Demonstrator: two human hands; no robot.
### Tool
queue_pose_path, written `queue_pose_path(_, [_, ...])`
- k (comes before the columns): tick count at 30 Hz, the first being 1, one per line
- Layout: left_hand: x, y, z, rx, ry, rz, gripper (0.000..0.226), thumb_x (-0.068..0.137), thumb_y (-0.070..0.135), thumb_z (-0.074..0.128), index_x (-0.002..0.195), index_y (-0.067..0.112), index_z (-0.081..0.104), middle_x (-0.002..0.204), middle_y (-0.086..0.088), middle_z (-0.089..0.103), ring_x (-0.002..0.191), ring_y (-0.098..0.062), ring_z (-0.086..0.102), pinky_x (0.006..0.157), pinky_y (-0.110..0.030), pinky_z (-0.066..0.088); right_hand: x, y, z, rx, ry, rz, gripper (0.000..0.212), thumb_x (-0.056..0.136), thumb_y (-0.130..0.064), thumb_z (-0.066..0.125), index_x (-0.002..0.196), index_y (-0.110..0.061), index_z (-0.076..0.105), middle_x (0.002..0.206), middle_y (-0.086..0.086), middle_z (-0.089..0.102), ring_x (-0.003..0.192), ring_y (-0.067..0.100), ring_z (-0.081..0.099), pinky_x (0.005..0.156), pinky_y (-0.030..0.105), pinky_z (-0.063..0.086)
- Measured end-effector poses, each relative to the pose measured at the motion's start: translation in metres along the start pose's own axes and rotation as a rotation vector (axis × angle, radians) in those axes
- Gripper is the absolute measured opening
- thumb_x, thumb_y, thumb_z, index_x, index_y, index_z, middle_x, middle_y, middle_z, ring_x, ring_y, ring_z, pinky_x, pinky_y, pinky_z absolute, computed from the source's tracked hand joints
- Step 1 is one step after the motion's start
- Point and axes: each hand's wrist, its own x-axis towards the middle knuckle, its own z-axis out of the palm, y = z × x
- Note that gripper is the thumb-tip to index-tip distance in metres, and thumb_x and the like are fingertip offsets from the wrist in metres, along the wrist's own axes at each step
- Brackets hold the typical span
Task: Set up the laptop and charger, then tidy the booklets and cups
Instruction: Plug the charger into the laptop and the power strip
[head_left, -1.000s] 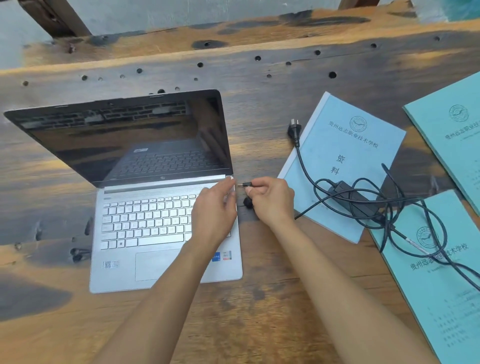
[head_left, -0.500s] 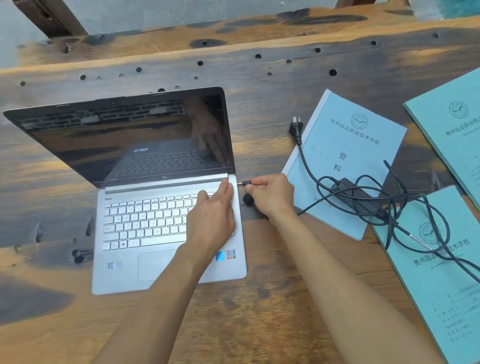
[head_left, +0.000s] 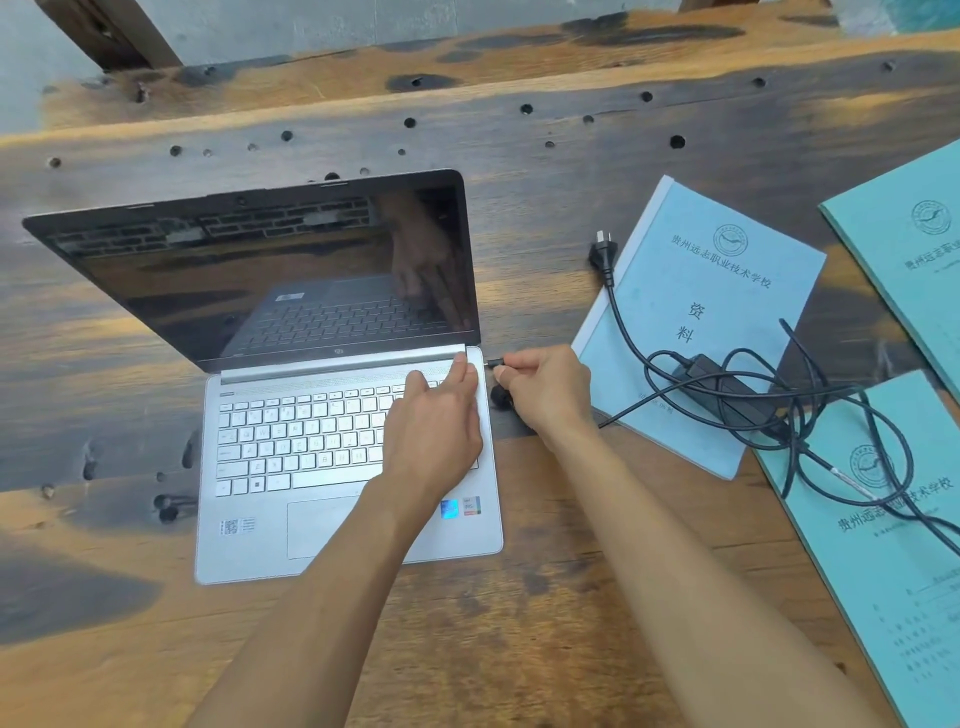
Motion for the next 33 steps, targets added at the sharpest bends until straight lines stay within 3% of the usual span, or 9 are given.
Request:
queue_pose_path(7, [0.001, -0.002, 0.004, -0.013, -0.029, 0.008, 0.053, 0.091, 0.016, 0.046, 0.144, 0.020, 0.042, 0.153, 0.012, 0.046, 0.087, -0.027, 0.042, 0.046, -0.031, 0.014, -0.013, -0.004, 0.018, -0.150, 0.044, -0.100, 0.025, 0.090, -0.011, 0.061, 0.072, 0.003, 0.070, 0.070, 0.022, 0.068, 0.083, 0.043, 0.062, 0.069, 0.045, 0.054])
queue_pose_path(12, [0.005, -0.001, 0.001, -0.023, -0.072, -0.034, 0.058, 0.093, 0.019, 0.043, 0.151, 0.022, 0.032, 0.135, 0.002, 0.060, 0.091, -0.026, 0.043, 0.047, -0.032, 0.020, -0.015, -0.006, 0.020, -0.098, 0.113, -0.102, 0.018, 0.090, -0.009, 0.066, 0.089, 0.006, 0.076, 0.089, 0.024, 0.075, 0.096, 0.043, 0.065, 0.081, 0.047, 0.055])
queue_pose_path(17, [0.005, 0.003, -0.006, -0.045, -0.094, -0.032, 0.057, 0.098, 0.032, 0.044, 0.152, 0.019, 0.032, 0.128, -0.003, 0.061, 0.110, -0.028, 0.048, 0.061, -0.034, 0.039, -0.011, -0.005, 0.011, -0.168, -0.007, -0.142, 0.027, 0.093, -0.013, 0.059, 0.074, 0.002, 0.071, 0.072, 0.019, 0.070, 0.082, 0.039, 0.062, 0.069, 0.041, 0.052])
queue_pose_path(19, [0.009, 0.003, -0.009, -0.061, -0.101, -0.046, 0.054, 0.100, 0.038, 0.045, 0.150, 0.019, 0.037, 0.124, -0.006, 0.061, 0.113, -0.030, 0.048, 0.066, -0.037, 0.040, -0.009, -0.005, 0.000, -0.226, -0.091, -0.165, 0.031, 0.097, -0.019, 0.056, 0.080, 0.001, 0.072, 0.077, 0.019, 0.071, 0.085, 0.038, 0.062, 0.072, 0.040, 0.052])
queue_pose_path(22, [0.010, 0.005, -0.010, -0.009, -0.111, -0.022, 0.048, 0.100, 0.044, 0.044, 0.139, 0.017, 0.045, 0.135, 0.000, 0.057, 0.111, -0.031, 0.047, 0.069, -0.039, 0.039, -0.012, -0.003, -0.026, -0.218, -0.111, -0.217, 0.030, 0.101, -0.028, 0.055, 0.121, -0.015, 0.074, 0.115, 0.007, 0.076, 0.113, 0.025, 0.065, 0.097, 0.031, 0.047])
queue_pose_path(24, [0.007, 0.010, -0.012, 0.024, -0.109, -0.025, 0.046, 0.100, 0.047, 0.042, 0.134, 0.016, 0.047, 0.142, 0.001, 0.053, 0.112, -0.033, 0.047, 0.073, -0.041, 0.041, -0.018, 0.004, -0.052, -0.120, -0.046, -0.276, 0.031, 0.099, -0.031, 0.060, 0.127, -0.024, 0.072, 0.117, -0.003, 0.076, 0.108, 0.009, 0.067, 0.101, 0.026, 0.048])
queue_pose_path(27, [0.001, 0.026, -0.012, -0.001, -0.012, -0.002, 0.039, 0.099, 0.047, 0.043, 0.125, 0.018, 0.052, 0.151, 0.001, 0.045, 0.111, -0.034, 0.048, 0.079, -0.044, 0.041, -0.027, 0.031, -0.102, 0.055, 0.085, -0.303, 0.014, 0.095, -0.031, 0.065, 0.104, -0.030, 0.077, 0.090, -0.014, 0.079, 0.086, 0.001, 0.072, 0.091, 0.034, 0.058])
queue_pose_path(30, [-0.002, 0.061, -0.014, -0.195, 0.070, 0.106, 0.031, 0.097, 0.042, 0.052, 0.115, 0.020, 0.062, 0.125, -0.001, 0.063, 0.104, -0.034, 0.053, 0.077, -0.040, 0.037, -0.040, 0.067, -0.153, 0.032, 0.326, -0.291, 0.005, 0.093, -0.034, 0.069, 0.096, -0.034, 0.073, 0.085, -0.017, 0.074, 0.083, 0.001, 0.068, 0.086, 0.035, 0.058])
queue_pose_path(33, [0.005, 0.104, -0.015, -0.372, -0.008, 0.180, 0.041, 0.095, 0.040, 0.058, 0.129, 0.018, 0.063, 0.116, -0.005, 0.072, 0.112, -0.034, 0.061, 0.089, -0.043, 0.045, -0.051, 0.102, -0.186, -0.127, 0.512, -0.277, 0.021, 0.086, -0.043, 0.075, 0.100, -0.029, 0.069, 0.094, -0.012, 0.068, 0.094, 0.014, 0.062, 0.091, 0.039, 0.052])
